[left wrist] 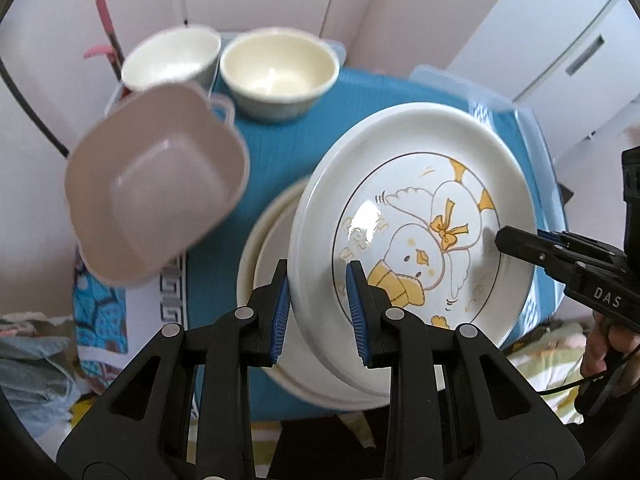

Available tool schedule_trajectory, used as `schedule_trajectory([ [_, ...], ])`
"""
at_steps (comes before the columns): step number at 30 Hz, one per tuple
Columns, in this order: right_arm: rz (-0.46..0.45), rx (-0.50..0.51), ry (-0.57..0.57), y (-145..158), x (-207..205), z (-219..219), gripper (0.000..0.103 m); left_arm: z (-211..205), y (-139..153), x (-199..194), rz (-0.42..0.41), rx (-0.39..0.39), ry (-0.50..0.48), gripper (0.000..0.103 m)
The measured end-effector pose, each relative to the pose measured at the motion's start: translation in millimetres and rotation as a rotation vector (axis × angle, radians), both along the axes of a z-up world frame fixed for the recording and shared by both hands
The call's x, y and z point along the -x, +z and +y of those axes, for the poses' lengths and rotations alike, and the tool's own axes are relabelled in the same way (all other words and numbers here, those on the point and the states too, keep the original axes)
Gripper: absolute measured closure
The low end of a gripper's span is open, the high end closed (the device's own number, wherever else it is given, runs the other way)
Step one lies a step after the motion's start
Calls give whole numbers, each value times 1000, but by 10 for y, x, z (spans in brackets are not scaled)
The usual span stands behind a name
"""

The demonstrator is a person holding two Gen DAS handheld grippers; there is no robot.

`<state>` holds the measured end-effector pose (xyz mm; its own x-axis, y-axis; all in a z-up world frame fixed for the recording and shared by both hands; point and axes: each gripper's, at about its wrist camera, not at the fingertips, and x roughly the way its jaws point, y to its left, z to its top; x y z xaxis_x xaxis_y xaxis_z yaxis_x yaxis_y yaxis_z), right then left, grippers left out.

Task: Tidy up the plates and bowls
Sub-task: 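Carry the duck-print plate and lower it onto the plate stack with the right tool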

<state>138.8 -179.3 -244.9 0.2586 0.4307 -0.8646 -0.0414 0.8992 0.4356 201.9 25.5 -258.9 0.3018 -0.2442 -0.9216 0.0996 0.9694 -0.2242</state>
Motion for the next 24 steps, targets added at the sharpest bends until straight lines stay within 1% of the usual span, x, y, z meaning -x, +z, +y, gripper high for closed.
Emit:
schedule_trajectory([
  [3, 25, 39, -4, -93, 87, 105, 85, 6, -160, 46, 29, 0, -8, 78],
  [6, 26, 74, 4, -153, 82, 174, 85, 14, -277, 78, 49, -7, -18, 78],
  [11, 17, 110, 18, -232, 39, 266, 85, -46, -394, 41, 47, -48, -24, 79],
  [14, 11, 129, 32, -290, 2, 330, 85, -97, -425, 21, 36, -80, -30, 79],
  [15, 9, 132, 35, -294, 60, 338, 85, -115, -445, 13, 32, -94, -33, 79],
  [17, 11, 134, 36, -306, 67, 291, 85, -163, -434, 37, 18, -116, -38, 79],
  [24, 3, 172, 74, -355, 55, 309, 85, -341, -420, 58, -36, -229, -71, 79],
])
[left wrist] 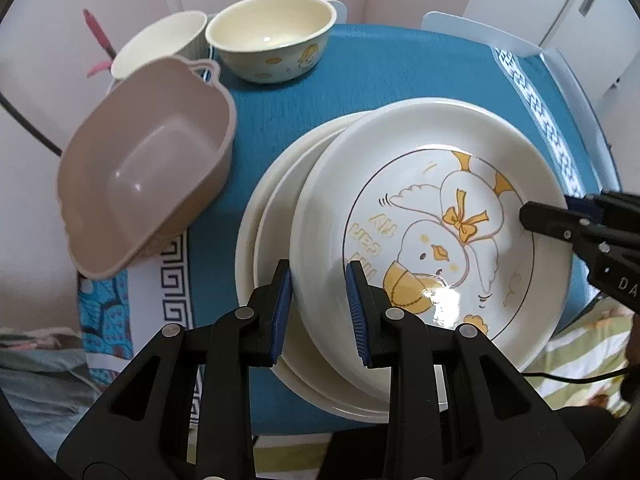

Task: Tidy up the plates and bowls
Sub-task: 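Carry the duck-print plate and lower it onto the plate stack with the right tool, then open the right tool and lift it away from the stack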

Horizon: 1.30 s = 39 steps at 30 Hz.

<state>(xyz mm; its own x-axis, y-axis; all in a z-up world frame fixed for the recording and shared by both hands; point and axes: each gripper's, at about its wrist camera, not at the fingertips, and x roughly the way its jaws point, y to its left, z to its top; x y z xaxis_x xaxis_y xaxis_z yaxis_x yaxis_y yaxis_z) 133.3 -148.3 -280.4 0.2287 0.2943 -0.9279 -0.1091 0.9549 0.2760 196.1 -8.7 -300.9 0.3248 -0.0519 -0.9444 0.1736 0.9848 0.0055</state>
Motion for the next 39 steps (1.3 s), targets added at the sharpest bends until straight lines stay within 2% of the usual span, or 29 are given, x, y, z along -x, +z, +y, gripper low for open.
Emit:
schedule_trajectory([
  [4, -15, 21, 33, 4, -26, 20, 85, -131, -15, 20, -34, -91, -25, 78],
  [10, -21, 54, 89, -7, -38, 63, 85, -269, -44, 18, -62, -178, -40, 78],
  [20, -17, 67, 136, -42, -72, 137, 85, -264, -8, 47, -74, -214, -30, 78],
  [23, -9, 76, 151, -62, -71, 155, 85, -288, 5, 64, -88, -262, -30, 78],
  [35, -15, 65, 160, -43, -71, 142, 85, -219, 43, 29, -66, -222, -19, 78],
  [39, -72, 25, 129, 176, -108, 32, 85, -97, 299, 16, -105, -172, 26, 78],
])
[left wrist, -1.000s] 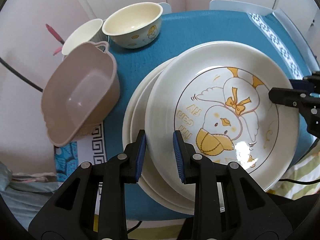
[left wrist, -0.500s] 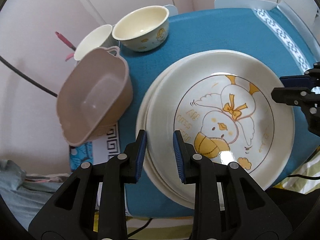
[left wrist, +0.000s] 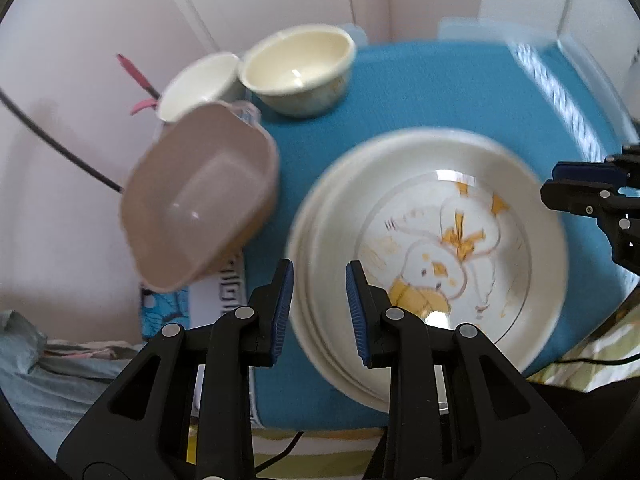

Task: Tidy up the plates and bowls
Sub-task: 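Open the right tool and lift it away from the stack, then grasp the rim of the taupe square basin with the right tool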

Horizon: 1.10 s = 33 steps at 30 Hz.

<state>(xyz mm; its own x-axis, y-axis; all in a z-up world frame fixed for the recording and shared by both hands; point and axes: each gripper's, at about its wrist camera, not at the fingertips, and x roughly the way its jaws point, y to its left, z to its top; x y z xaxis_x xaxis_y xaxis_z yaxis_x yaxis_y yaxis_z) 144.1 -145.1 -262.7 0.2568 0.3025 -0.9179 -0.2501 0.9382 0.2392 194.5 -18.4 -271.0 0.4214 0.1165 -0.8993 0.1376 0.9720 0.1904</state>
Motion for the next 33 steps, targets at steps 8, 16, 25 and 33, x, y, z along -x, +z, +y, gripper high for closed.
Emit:
schedule_trajectory([
  [8, -135, -206, 16, 641, -252, -131, 4, 627, 830, 34, -182, 186, 234, 0],
  [16, -94, -190, 162, 693, -628, 340, 0, 1437, 784, 148, -196, 300, 493, 0],
  [25, -3, -165, 236, 227, -1023, 1123, 0, 1882, 76, -44, -97, 410, 569, 1],
  [33, 99, -152, 264, -182, -1209, 1547, 20, 1904, -294, -340, -15, 460, 528, 19],
])
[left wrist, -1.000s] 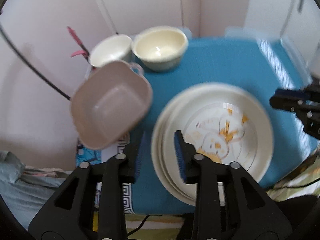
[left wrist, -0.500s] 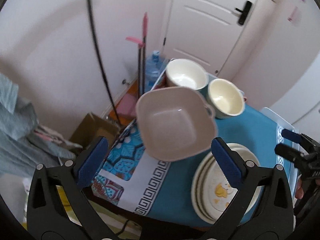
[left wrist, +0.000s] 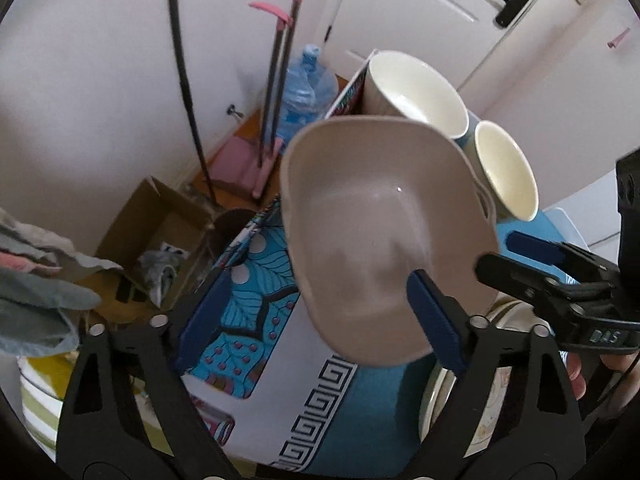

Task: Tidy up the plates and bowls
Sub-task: 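Grasp the rim of the taupe square basin with the right tool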

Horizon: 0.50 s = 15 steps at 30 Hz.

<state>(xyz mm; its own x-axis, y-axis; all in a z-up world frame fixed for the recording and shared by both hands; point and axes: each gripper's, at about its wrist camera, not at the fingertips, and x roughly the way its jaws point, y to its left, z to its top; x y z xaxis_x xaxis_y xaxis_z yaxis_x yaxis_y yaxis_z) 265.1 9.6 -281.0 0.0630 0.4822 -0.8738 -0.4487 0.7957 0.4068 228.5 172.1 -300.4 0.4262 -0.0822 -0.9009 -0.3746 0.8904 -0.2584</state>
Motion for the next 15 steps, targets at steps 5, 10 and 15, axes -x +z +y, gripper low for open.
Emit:
schedule_trajectory([
  [5, 42, 35, 11, -165, -97, 96, 43, -8, -125, -137, 22, 17, -32, 38],
  [10, 69, 52, -1, -259, -132, 132, 71, 19, -262, -253, 82, 25, -57, 64],
  [15, 98, 47, -4, -319, -121, 182, 86, 23, -338, -319, 108, 34, -86, 90],
])
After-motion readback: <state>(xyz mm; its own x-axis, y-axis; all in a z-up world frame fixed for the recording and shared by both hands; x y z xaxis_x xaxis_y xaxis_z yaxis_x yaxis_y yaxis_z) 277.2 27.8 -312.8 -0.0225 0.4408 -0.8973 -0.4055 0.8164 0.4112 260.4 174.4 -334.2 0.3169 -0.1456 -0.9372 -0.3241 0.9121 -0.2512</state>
